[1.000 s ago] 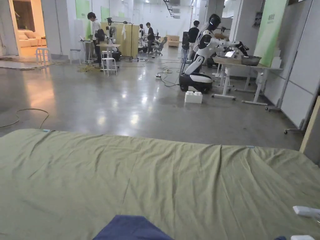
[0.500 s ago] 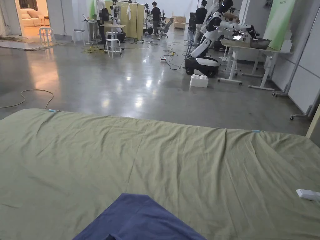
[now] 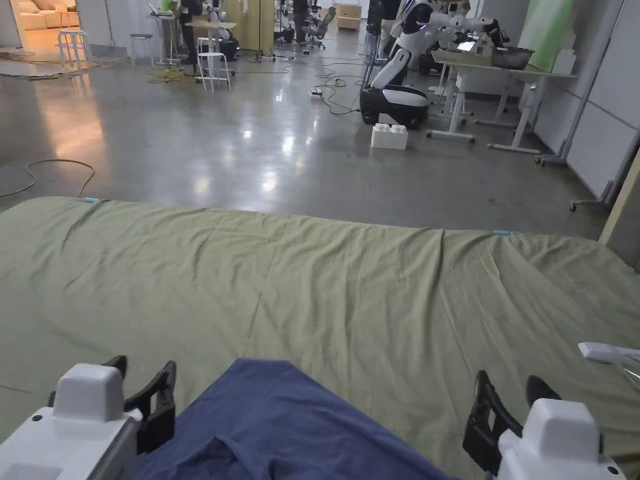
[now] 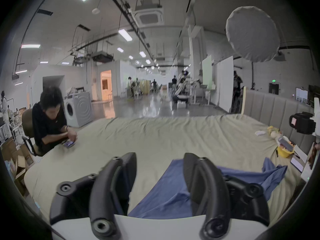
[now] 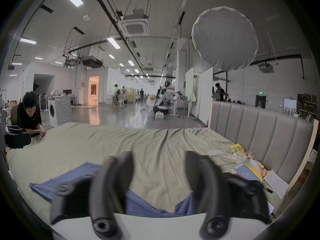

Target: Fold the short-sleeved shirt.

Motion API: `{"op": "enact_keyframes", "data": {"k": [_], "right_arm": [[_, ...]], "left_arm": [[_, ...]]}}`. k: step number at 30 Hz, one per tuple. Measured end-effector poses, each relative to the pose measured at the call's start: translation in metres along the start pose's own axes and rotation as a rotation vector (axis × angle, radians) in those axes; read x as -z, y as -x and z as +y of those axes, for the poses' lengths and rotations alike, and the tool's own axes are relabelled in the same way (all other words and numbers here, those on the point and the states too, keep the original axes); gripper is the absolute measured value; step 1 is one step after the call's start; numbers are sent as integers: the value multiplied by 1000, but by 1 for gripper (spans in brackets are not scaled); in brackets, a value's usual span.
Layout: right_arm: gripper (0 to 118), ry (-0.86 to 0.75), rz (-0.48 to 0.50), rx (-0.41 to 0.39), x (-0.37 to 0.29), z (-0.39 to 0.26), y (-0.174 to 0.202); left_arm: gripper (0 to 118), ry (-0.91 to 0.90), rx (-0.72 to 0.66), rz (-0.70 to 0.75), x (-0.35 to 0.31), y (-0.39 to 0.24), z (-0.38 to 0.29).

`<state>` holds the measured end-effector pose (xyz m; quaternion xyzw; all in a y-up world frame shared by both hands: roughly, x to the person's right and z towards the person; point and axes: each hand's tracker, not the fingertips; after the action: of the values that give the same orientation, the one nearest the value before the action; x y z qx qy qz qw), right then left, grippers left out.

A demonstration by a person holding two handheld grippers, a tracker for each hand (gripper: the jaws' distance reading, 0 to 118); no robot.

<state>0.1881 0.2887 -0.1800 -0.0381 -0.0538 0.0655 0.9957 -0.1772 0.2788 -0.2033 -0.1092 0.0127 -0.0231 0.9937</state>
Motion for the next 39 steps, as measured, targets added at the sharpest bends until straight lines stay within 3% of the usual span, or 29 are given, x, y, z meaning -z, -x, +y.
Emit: {"op": "enact_keyframes", "data": {"k": [1, 2, 4, 6, 7, 14, 25, 27, 28, 29, 30, 35, 39], "right_arm": [[17, 9, 12, 18, -2, 0, 4], [8, 5, 20, 45, -6, -1, 7], [4, -32, 32, 48, -13, 1, 13], [3, -35, 39, 43, -17, -2, 21], [3, -83, 36, -23, -20, 2, 25], [3, -9, 57, 11, -15, -9, 25], [3, 180, 29, 32, 9, -53, 0], [3, 195, 24, 28, 16, -58, -4], [3, 204, 22, 24, 19, -60, -5], [3, 216, 19, 19, 23, -62, -7], [3, 226, 16, 17, 26, -65, -9], [3, 300, 5, 33, 38, -82, -23], [3, 340, -20, 28, 41, -93, -38]], "left_arm": [[18, -16, 10, -17, -3, -7, 2], [7, -23, 22, -18, -5, -15, 2], [4, -46, 36, -5, -10, -26, 2], [4, -62, 29, -34, -15, -34, 2], [3, -63, 20, -41, -16, -37, 1], [3, 71, 10, -103, 1, -36, -25], [3, 378, 31, -147, 162, 2, -48], [21, 439, 41, -153, 201, -2, -39], [38, 455, 53, -135, 217, -5, -37], [64, 493, 65, -148, 239, -8, -36], [75, 530, 77, -159, 253, -14, -32], [76, 616, 67, -181, 333, -29, -38], [79, 704, 101, -184, 358, -44, -53]]}}
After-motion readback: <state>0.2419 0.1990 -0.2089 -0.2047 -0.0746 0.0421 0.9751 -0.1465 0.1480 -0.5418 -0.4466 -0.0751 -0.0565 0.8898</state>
